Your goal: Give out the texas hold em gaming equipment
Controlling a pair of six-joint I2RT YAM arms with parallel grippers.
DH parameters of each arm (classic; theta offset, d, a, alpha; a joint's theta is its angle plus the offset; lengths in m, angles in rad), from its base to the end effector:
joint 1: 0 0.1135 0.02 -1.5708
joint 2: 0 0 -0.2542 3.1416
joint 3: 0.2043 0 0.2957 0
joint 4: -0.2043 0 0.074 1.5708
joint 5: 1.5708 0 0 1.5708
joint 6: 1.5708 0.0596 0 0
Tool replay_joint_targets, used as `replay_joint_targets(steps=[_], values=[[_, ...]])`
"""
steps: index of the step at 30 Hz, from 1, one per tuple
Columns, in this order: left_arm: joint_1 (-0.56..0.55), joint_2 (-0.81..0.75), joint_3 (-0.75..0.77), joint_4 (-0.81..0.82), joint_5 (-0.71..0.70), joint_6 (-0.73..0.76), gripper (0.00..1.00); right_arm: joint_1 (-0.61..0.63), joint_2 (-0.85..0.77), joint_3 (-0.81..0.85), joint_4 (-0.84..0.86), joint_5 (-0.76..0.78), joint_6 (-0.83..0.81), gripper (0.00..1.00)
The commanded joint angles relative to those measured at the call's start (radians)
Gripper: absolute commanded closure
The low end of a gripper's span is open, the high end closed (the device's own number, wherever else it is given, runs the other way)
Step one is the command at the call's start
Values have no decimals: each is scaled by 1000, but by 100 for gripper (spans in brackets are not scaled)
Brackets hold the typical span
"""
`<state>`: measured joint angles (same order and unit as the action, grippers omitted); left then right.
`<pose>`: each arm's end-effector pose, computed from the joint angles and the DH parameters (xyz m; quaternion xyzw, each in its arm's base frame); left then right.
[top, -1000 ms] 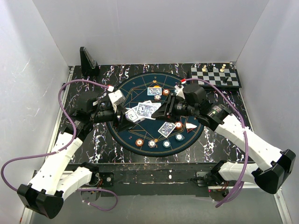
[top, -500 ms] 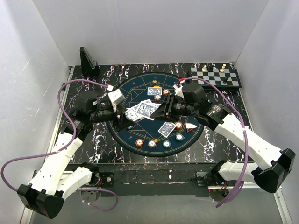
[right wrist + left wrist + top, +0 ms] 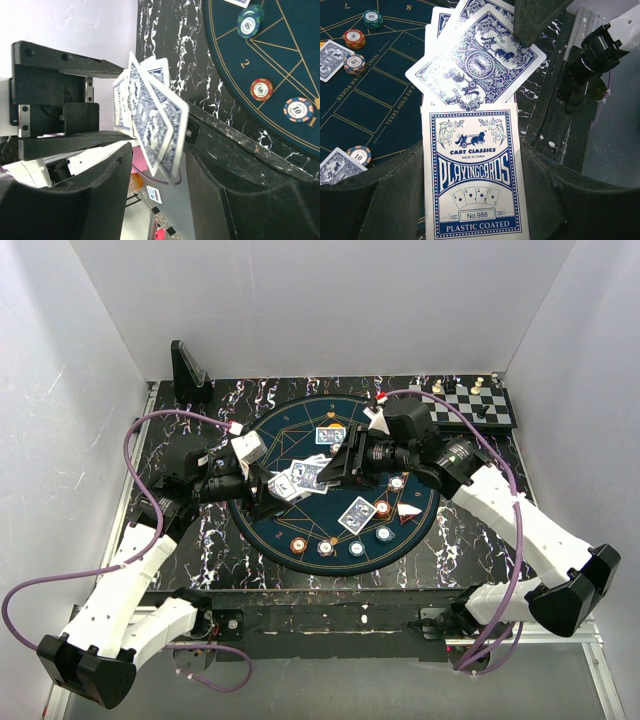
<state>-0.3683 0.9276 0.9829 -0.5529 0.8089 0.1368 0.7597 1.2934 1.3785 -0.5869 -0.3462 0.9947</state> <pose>0.2219 -0.1319 0.3379 0.3922 0.7148 -0.3902 0.4278 0.2383 0.2542 0.3798 0.0122 0.8521 0.4806 0.2068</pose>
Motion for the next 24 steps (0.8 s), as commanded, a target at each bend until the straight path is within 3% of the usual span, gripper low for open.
replay_joint_targets(steps=[1, 13, 24], values=[[5, -24, 28, 15, 44, -3, 100, -26, -3, 57, -62, -36, -53, 45], [3, -27, 25, 11, 47, 1, 100, -79, -78, 17, -103, -19, -94, 46], [2, -19, 27, 2, 79, 7, 100, -103, -16, 76, -64, -80, -110, 46]])
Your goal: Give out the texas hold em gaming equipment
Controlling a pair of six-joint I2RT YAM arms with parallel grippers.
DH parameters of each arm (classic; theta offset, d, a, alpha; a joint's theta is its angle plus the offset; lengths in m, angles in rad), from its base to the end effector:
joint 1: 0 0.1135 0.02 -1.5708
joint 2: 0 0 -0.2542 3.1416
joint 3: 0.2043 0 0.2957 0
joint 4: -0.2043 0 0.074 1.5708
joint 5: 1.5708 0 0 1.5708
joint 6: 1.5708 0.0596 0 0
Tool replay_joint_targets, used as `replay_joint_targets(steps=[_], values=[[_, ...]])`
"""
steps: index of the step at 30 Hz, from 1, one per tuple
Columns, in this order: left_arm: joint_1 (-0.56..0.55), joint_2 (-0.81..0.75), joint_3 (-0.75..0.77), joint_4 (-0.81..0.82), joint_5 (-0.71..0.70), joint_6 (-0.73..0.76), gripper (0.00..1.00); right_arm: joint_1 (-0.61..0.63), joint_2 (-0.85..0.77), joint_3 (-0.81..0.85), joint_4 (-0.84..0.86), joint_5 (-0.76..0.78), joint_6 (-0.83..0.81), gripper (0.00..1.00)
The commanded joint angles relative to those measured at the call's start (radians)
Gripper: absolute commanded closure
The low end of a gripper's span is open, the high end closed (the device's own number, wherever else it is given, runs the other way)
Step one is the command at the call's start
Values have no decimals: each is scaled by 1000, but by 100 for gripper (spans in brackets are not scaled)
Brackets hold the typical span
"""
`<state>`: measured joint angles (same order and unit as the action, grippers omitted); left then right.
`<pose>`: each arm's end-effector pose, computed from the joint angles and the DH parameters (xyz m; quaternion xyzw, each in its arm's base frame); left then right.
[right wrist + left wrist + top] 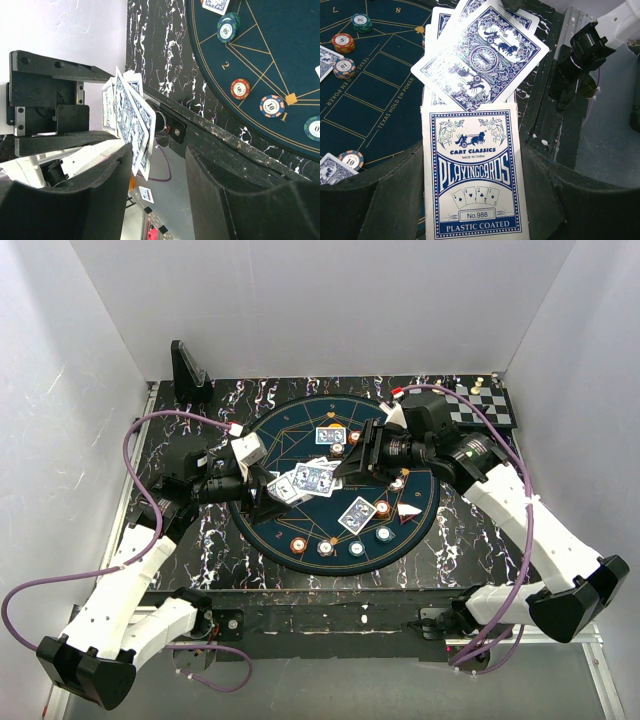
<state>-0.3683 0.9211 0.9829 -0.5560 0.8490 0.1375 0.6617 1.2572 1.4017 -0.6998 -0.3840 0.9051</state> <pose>0.2184 -0.1322 0.3399 0.4002 0.7047 -0.4051 0.4233 0.2461 0.2200 0.3882 0.0120 0.8627 0.4550 0.2205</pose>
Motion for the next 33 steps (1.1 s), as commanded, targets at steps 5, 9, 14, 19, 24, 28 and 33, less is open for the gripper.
replay_joint_targets(steps=[5, 9, 14, 19, 24, 28, 33], values=[[3, -14, 28, -4, 55, 19, 100, -7, 47, 65, 63, -39, -25, 52], [2, -16, 26, -8, 58, 25, 100, -7, 64, 83, 66, -56, -29, 59], [3, -19, 26, -15, 59, 34, 100, -8, 87, 82, 82, -102, -26, 73], [3, -22, 30, -27, 62, 51, 100, -8, 108, 83, 94, -156, -35, 81], [3, -21, 36, -33, 73, 60, 100, -7, 133, 83, 91, -203, -44, 83], [2, -19, 37, -35, 79, 63, 100, -7, 139, 82, 106, -217, -37, 83], [3, -19, 34, -35, 71, 62, 100, -14, 133, 103, 69, -190, -54, 63]])
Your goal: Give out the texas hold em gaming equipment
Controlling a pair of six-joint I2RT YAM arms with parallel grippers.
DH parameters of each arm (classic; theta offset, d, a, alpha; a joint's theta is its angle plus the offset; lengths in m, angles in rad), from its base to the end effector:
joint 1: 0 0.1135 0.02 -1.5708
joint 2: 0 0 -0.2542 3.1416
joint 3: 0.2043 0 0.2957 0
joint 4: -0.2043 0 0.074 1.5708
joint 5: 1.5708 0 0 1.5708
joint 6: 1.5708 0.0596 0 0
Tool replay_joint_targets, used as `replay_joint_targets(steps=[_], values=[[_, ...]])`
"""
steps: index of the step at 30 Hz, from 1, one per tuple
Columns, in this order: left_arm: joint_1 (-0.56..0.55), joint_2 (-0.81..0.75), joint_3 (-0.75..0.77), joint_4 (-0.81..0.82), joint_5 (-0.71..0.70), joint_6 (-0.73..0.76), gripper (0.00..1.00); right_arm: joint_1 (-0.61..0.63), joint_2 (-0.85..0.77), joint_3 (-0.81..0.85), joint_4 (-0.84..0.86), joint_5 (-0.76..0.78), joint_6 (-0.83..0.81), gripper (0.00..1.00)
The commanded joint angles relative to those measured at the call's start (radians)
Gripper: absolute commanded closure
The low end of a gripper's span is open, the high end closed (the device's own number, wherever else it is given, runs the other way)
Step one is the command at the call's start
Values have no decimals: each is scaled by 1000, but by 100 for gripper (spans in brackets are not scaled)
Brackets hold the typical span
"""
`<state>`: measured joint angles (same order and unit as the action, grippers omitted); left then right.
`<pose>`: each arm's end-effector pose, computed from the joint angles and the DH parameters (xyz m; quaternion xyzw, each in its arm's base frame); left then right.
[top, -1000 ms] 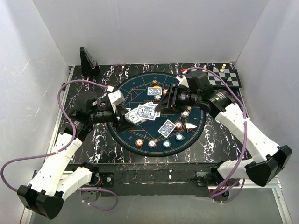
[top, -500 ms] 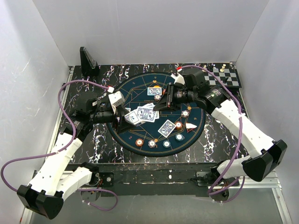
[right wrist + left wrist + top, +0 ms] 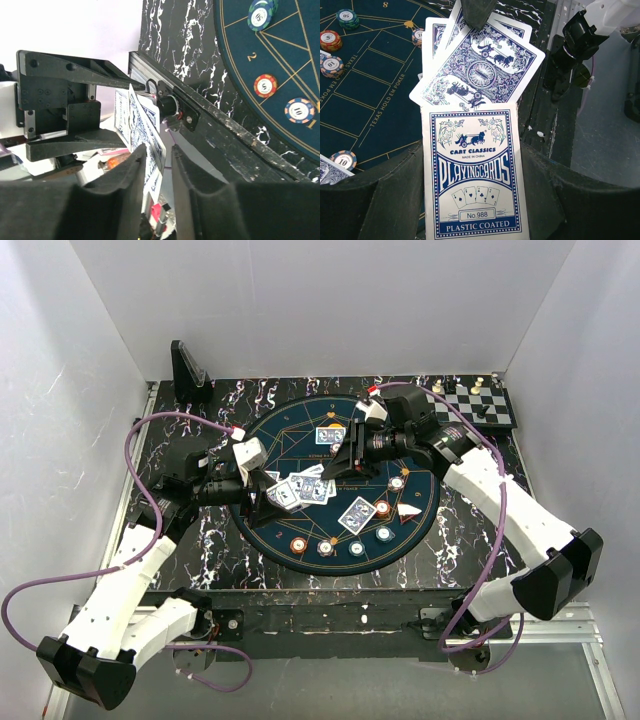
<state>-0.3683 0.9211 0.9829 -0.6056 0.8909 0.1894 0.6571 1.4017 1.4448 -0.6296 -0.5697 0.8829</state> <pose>0.2137 -0.1321 0.3360 0.4198 0.6974 -0.4134 0.4080 0.2712 0.2498 0.3678 -0.0366 0.8554 0.4935 0.1532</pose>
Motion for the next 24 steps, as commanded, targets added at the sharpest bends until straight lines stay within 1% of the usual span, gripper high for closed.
replay_joint_targets(steps=[1, 5, 7, 9, 14, 16, 19, 22, 24], values=[[5, -19, 34, 13, 28, 10, 100, -16, -18, 63, -8, -1, -33, 58], [3, -21, 31, 13, 11, 10, 100, -45, -55, 66, -36, 27, -35, 43], [3, -22, 31, 23, -12, 4, 100, -51, -90, 52, -48, 59, -30, 38], [3, -21, 31, 29, -41, 1, 100, -51, -137, -1, -23, 79, 2, 36], [3, -13, 28, 67, -131, -22, 100, -34, -236, -145, 65, 116, 115, 35], [5, -7, 31, 78, -173, -28, 100, -16, -259, -182, 109, 125, 149, 36], [5, -2, 31, 93, -207, -36, 100, 15, -253, -195, 145, 140, 171, 40], [5, 2, 33, 99, -210, -51, 100, 44, -221, -196, 198, 146, 192, 44], [3, 2, 31, 101, -207, -56, 100, 61, -192, -179, 205, 156, 191, 45]])
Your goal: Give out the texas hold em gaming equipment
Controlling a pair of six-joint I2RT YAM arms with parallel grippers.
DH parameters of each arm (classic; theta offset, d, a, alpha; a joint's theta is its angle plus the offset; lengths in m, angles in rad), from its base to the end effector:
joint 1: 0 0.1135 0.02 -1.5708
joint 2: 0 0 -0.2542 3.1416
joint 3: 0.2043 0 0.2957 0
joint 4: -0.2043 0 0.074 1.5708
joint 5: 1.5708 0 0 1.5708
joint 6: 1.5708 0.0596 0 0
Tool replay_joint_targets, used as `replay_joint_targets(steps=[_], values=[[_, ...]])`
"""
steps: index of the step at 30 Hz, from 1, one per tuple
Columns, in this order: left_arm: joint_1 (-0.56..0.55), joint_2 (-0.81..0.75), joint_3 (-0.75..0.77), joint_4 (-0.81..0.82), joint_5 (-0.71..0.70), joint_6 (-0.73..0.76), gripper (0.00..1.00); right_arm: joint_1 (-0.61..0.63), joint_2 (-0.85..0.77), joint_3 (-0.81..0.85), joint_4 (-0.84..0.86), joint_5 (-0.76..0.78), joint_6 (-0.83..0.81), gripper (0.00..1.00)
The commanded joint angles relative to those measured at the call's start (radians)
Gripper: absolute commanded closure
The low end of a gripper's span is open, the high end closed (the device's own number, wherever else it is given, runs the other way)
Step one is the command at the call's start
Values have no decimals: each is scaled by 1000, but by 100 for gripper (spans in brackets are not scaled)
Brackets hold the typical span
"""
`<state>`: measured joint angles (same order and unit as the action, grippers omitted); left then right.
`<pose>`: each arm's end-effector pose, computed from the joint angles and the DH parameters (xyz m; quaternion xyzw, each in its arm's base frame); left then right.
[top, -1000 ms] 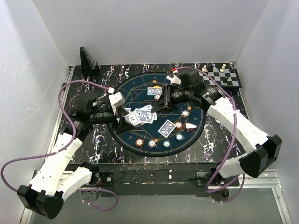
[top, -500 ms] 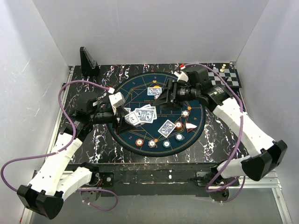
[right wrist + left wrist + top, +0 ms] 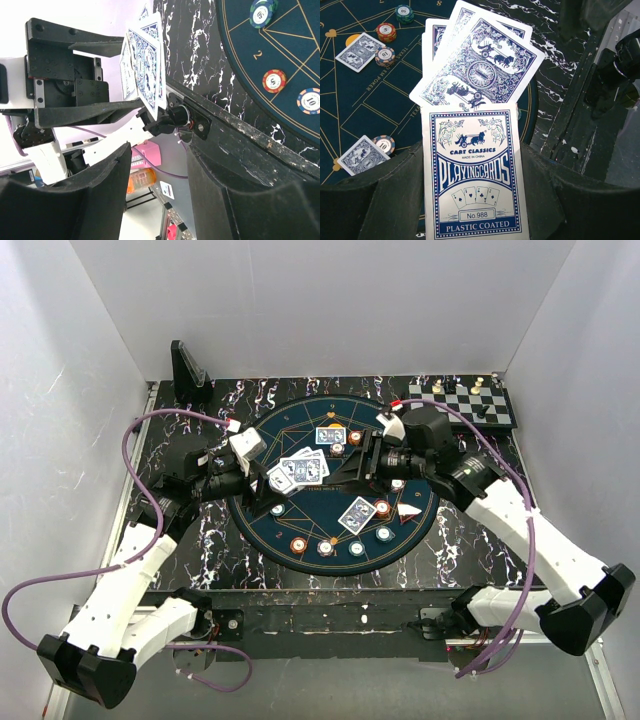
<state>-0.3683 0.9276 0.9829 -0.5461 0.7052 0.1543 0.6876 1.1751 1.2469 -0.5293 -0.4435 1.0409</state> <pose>0.2274 -0.1292 0.3365 0.3795 0.7317 -0.3460 0.4481 0.2320 0.2236 0.3722 0.0312 0.8358 0.5133 0.1926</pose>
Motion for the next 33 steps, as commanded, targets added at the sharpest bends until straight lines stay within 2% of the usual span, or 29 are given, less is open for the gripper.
replay_joint_targets(steps=[1, 6, 13, 19, 33], values=[[3, -4, 31, 40, -23, -22, 100, 35, 47, 25, 115, 28, 36, 46], [5, -6, 28, 40, -21, -25, 100, 47, 96, 55, 147, 28, 42, 50], [3, -6, 28, 43, -21, -25, 100, 53, 109, 40, 187, 43, 64, 63], [5, -6, 25, 51, -24, -36, 100, 56, 109, 32, 207, 48, 79, 70], [5, -7, 19, 57, -35, -44, 100, 66, 93, 17, 190, 60, 99, 77]])
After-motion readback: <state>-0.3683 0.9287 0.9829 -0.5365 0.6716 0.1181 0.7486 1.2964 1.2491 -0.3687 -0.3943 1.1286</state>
